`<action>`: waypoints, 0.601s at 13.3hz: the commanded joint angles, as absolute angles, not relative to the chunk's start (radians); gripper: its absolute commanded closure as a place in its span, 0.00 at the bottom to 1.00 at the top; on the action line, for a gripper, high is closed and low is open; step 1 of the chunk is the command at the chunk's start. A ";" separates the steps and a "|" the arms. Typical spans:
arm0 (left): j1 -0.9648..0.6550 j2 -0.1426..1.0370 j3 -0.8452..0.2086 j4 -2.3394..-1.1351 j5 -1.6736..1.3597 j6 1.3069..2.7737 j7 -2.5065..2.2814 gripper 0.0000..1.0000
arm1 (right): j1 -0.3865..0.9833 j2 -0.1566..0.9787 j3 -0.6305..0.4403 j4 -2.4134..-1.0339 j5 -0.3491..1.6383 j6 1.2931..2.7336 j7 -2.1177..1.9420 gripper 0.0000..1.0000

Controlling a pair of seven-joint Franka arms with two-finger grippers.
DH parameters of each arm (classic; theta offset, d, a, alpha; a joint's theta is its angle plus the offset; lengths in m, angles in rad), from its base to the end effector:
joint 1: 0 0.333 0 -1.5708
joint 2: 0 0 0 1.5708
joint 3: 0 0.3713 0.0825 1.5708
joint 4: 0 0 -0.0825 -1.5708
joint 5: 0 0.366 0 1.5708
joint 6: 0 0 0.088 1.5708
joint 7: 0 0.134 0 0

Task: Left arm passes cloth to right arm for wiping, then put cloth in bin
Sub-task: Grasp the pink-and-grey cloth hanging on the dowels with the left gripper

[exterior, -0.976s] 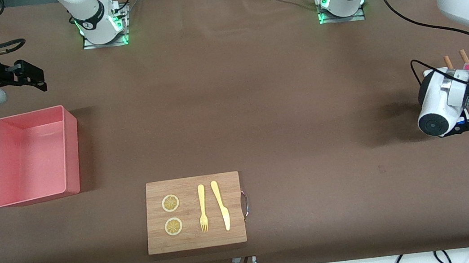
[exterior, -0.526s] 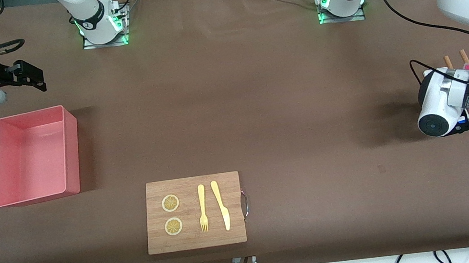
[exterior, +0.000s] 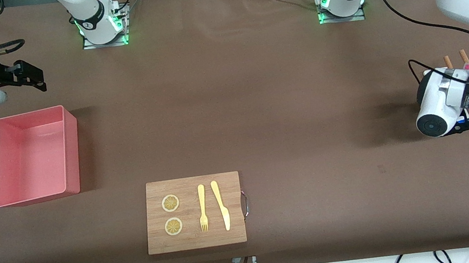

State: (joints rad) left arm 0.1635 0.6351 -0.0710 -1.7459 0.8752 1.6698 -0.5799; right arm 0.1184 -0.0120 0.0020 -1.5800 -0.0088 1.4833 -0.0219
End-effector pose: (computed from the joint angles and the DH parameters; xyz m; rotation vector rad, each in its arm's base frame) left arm 0.5973 0.1563 0.2434 -2.1797 -0.2678 0.5426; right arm 0.5165 0.0613 0.6478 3.1180 0.2216 -0.1316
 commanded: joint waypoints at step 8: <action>0.161 0.529 -0.142 -1.747 0.812 1.570 -0.560 1.00 | 0.118 -0.012 0.000 -1.569 -0.021 1.474 -0.028 0.00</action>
